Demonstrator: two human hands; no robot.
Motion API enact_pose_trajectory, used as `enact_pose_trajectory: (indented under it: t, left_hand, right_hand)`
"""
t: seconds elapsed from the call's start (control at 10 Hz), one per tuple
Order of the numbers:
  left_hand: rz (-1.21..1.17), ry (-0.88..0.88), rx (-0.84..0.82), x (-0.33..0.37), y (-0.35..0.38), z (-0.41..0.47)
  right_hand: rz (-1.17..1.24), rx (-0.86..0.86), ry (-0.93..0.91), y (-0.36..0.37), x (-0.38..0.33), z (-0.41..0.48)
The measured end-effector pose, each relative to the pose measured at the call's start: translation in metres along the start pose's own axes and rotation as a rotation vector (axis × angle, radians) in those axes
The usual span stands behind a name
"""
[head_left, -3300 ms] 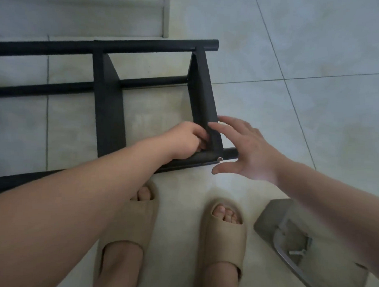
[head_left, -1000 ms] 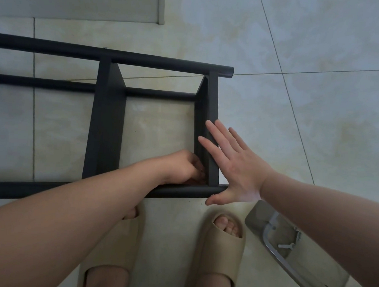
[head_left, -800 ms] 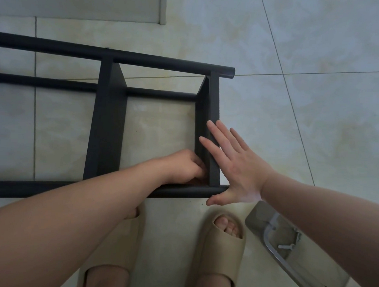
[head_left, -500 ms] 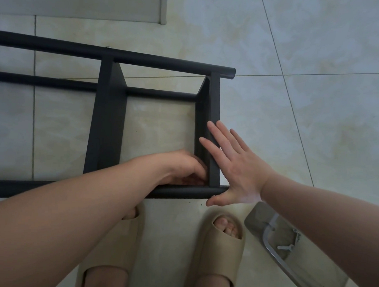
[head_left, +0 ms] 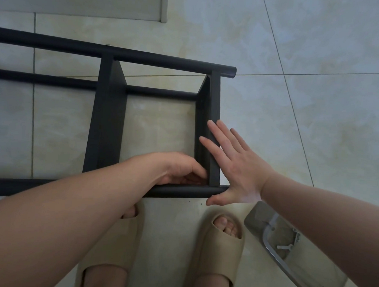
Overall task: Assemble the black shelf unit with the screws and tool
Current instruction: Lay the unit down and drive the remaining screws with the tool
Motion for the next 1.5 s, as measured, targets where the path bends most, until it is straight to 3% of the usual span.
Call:
enact_pose_trajectory:
  t: [0.4,0.6,0.8,1.0,1.3,1.5]
  left_hand:
    - [0.007,-0.004,-0.037,-0.0023,0.0001,0.0018]
    - [0.052,0.105,-0.023,0.0025,-0.0006,0.0027]
    - [0.027,0.066,-0.076,0.0006,0.0009,0.0016]
    - [0.129,0.11,0.022,0.0023,-0.0012,0.0031]
    - [0.05,0.021,-0.021,-0.001,-0.0007,0.0011]
    - [0.068,0.088,-0.005,0.0015,-0.0013,0.0014]
  right_hand:
    - [0.012,-0.001,0.0,-0.001,0.0001,-0.0001]
    - [0.012,-0.003,-0.001,-0.0004,0.0,-0.0002]
    - [0.01,0.008,-0.004,-0.0012,-0.0002,-0.0004]
    - [0.013,0.002,0.002,-0.0006,0.0,-0.0004]
    - [0.006,0.0,0.002,-0.0006,-0.0004,-0.0003]
    - [0.016,0.002,0.003,-0.0003,0.0001,-0.0005]
Point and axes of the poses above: each hand's wrist, its own z-axis towards the middle knuckle, its own y-axis out of the palm, x = y × z, the point moved 6 cm from there along z, towards the middle knuckle, and after that the axes turned 9 degrees about -y, right-handed, at the moved point
